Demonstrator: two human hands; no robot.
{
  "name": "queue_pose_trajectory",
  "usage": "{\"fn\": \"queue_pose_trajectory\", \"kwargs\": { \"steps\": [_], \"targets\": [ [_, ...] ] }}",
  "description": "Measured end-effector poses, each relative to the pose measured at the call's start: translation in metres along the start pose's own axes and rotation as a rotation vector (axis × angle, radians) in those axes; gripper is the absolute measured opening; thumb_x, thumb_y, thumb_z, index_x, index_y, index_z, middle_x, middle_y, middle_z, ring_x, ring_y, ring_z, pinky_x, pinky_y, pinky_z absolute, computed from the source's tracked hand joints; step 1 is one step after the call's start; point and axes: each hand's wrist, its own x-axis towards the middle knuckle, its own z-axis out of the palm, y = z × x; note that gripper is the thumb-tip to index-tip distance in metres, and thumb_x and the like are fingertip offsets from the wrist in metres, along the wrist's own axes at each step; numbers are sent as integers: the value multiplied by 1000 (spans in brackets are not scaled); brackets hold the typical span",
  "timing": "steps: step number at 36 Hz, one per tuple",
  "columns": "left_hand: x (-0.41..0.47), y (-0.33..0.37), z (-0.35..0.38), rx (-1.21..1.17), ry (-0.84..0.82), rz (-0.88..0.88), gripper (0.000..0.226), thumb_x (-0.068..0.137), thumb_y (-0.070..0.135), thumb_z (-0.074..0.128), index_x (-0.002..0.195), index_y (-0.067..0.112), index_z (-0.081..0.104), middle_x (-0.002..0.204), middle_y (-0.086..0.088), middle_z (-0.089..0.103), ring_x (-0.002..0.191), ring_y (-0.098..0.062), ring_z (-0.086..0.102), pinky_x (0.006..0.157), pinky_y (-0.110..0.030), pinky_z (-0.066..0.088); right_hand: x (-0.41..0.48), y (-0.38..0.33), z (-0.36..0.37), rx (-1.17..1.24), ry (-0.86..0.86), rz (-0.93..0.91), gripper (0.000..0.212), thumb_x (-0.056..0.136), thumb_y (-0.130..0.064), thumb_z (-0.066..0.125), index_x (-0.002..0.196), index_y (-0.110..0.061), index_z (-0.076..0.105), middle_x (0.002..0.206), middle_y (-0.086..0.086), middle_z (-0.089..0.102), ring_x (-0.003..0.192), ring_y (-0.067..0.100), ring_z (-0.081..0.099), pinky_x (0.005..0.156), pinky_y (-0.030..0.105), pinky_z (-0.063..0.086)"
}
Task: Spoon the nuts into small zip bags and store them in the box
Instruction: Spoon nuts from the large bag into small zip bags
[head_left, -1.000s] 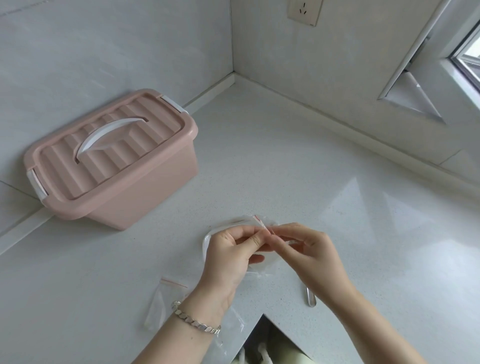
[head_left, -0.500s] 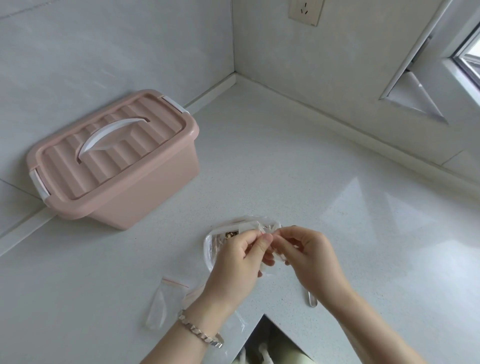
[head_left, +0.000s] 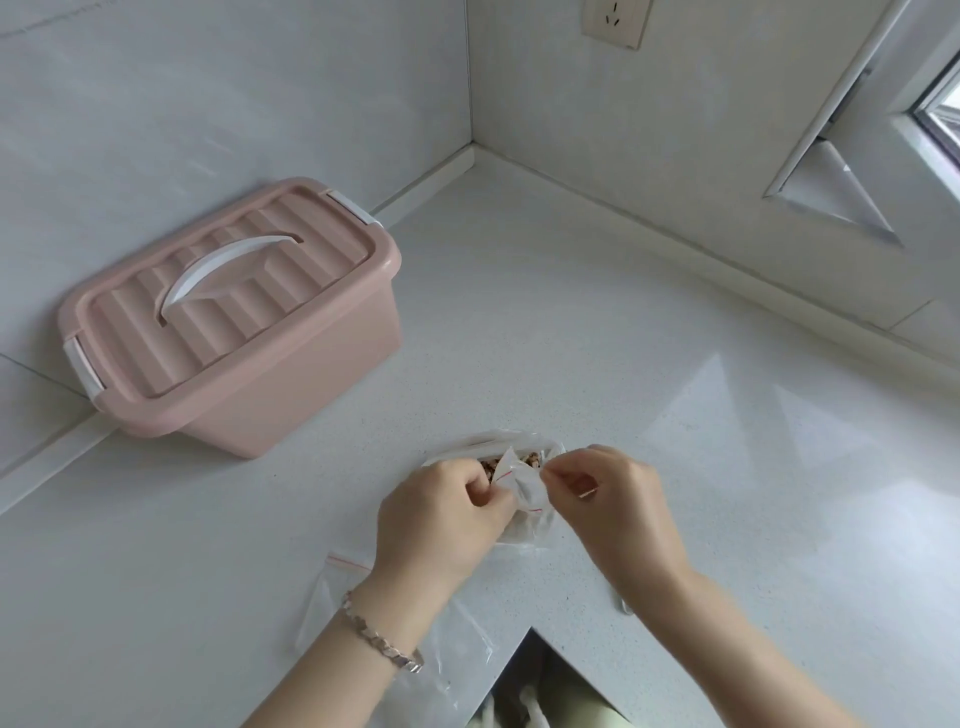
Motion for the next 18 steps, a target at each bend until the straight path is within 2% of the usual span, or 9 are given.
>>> {"fn": "queue_pose_trajectory", "kwargs": {
  "steps": [2, 3, 5, 7, 9, 11, 13, 16, 18],
  "targets": [
    [1, -3, 2, -141, 23, 122, 11, 78, 30, 62, 74, 26, 53, 76, 14, 55, 74, -2, 51, 64, -17, 41, 1, -2, 1, 64, 0, 34, 11, 82, -8, 65, 73, -11, 70, 66, -1, 67, 63, 12, 62, 67, 27, 52],
    [1, -4, 2, -236, -6, 164, 17, 77, 32, 64, 89, 32, 51, 93, 20, 52, 91, 5, 50, 75, -12, 40, 3, -4, 0, 129, -10, 65, 13, 82, -7, 64, 72, -13, 69, 64, -1, 67, 60, 10, 63, 66, 25, 53],
    [-1, -10, 5, -334, -126, 246, 57, 71, 46, 66, 117, 43, 32, 122, 35, 31, 119, 19, 27, 96, -5, 28, 4, -8, -2, 268, -47, 126, 16, 83, -6, 64, 71, -17, 67, 59, -1, 67, 55, 6, 63, 61, 18, 53],
    [-2, -12, 9, -298, -191, 317, 89, 63, 53, 73, 129, 45, 13, 132, 40, 9, 131, 20, 2, 108, -8, 14, 5, -11, -2, 386, -119, 164, 13, 83, -6, 64, 73, -14, 68, 57, 0, 67, 53, 6, 63, 57, 16, 51],
    [-2, -13, 15, -222, -168, 365, 100, 58, 56, 74, 135, 39, 12, 133, 37, 15, 134, 15, 3, 113, -17, 13, 5, -14, -1, 473, -213, 175, 11, 83, -7, 63, 73, -9, 68, 56, -1, 65, 53, 8, 63, 56, 17, 50],
    [0, -12, 18, -208, -66, 359, 94, 55, 64, 67, 135, 27, 32, 121, 31, 35, 126, 6, 29, 110, -24, 26, 4, -15, 1, 472, -252, 180, 13, 83, -12, 64, 71, -12, 69, 56, -4, 64, 52, 5, 59, 54, 16, 47],
    [0, -9, 16, -266, -25, 282, 85, 55, 61, 67, 127, 20, 45, 109, 29, 43, 114, 1, 42, 102, -20, 35, 4, -15, 3, 411, -216, 178, 10, 82, -16, 66, 72, -18, 69, 61, -5, 66, 55, 3, 60, 55, 15, 47],
    [-1, -8, 16, -313, -53, 230, 73, 58, 42, 77, 121, 21, 48, 109, 21, 50, 110, -3, 50, 95, -19, 41, 6, -13, 3, 303, -148, 143, 9, 80, -15, 68, 74, -22, 69, 67, -8, 68, 61, 0, 62, 59, 11, 47],
    [-2, -8, 16, -298, -35, 255, 70, 59, 44, 76, 119, 19, 49, 107, 20, 51, 106, -2, 52, 90, -13, 41, 5, -13, 2, 215, -112, 85, 8, 79, -14, 68, 74, -20, 70, 68, -11, 65, 62, 0, 60, 59, 10, 45]
  ]
}}
